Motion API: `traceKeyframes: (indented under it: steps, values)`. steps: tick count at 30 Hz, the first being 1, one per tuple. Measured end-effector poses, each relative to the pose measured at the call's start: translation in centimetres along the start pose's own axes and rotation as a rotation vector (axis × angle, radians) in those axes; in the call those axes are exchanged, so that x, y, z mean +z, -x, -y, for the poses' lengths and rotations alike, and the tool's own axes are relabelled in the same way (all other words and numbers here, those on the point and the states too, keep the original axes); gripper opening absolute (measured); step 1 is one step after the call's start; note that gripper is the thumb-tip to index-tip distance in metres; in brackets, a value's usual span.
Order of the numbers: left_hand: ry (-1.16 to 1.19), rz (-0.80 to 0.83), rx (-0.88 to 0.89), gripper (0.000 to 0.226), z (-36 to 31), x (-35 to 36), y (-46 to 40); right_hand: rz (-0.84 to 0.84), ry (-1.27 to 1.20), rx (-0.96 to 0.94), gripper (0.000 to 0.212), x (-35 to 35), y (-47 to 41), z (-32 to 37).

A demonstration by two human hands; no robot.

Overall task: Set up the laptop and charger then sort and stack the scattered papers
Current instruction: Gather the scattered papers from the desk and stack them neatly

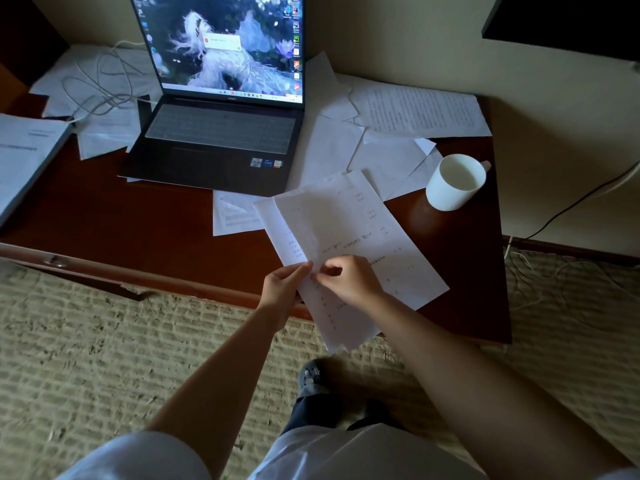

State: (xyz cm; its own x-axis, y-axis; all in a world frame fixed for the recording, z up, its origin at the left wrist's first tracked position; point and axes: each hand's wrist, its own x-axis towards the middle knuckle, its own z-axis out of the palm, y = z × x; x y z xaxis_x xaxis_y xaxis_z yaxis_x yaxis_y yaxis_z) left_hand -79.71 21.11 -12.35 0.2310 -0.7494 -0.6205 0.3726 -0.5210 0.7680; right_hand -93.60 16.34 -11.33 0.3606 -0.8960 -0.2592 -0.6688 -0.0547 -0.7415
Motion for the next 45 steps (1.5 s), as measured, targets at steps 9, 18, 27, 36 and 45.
traceKeyframes:
  steps: [9, 18, 27, 36, 45]
  values:
    - [-0.054, -0.074, -0.006, 0.019, -0.2, 0.5, -0.2, -0.005, 0.083, -0.038, 0.025, 0.2, 0.1, 0.4]
    - [-0.116, -0.077, -0.026, 0.01, -0.1, 0.2, -0.4, -0.313, -0.151, 0.202, 0.011, -1.8, 0.6, 0.9]
    - [-0.114, -0.114, -0.002, 0.017, -1.0, 0.9, 0.4, -0.454, 0.042, 0.034, 0.024, -5.2, 1.4, 1.5]
    - [-0.275, -0.485, 0.156, 0.013, -1.6, 0.4, 1.0, -0.469, 0.338, -0.051, 0.039, -6.1, 1.4, 3.5]
    - [-0.32, -0.517, 0.273, 0.039, -2.6, 0.3, 1.7, -0.58, 0.578, -0.355, 0.052, -8.1, 1.2, 6.5]
